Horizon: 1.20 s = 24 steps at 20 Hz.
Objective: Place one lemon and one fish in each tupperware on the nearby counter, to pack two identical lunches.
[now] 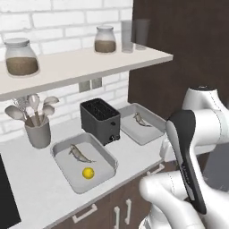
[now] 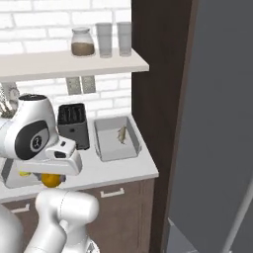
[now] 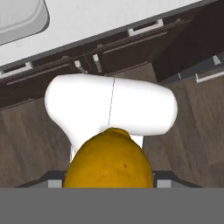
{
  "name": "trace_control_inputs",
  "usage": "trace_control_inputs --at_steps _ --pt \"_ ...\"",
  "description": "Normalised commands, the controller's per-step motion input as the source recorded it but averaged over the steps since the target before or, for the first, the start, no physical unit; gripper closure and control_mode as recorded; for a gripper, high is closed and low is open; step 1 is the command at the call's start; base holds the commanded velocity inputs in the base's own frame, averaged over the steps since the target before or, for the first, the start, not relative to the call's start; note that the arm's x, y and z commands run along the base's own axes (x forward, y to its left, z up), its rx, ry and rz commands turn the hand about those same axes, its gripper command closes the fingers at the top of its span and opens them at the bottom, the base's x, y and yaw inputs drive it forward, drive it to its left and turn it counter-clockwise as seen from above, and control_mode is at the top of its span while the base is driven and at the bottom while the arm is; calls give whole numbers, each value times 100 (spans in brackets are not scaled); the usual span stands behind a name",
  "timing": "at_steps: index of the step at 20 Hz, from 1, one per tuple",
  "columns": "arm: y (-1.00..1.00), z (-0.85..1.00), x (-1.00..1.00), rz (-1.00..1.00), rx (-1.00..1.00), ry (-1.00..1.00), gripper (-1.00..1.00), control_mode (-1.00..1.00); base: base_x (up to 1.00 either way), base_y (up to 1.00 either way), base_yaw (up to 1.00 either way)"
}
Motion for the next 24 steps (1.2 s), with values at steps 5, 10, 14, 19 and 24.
trace_control_inputs --at_steps 5,10,14,19,24 --pt "0 0 0 0 0 0 100 100 76 10 -25" --pt "0 2 8 0 0 0 100 -100 14 0 0" --pt "0 19 80 10 -2 -13 100 -100 0 0 0" --pt "1 9 87 15 -1 -15 100 -100 0 0 0" --pt "-4 0 100 11 0 -6 100 -100 0 0 0"
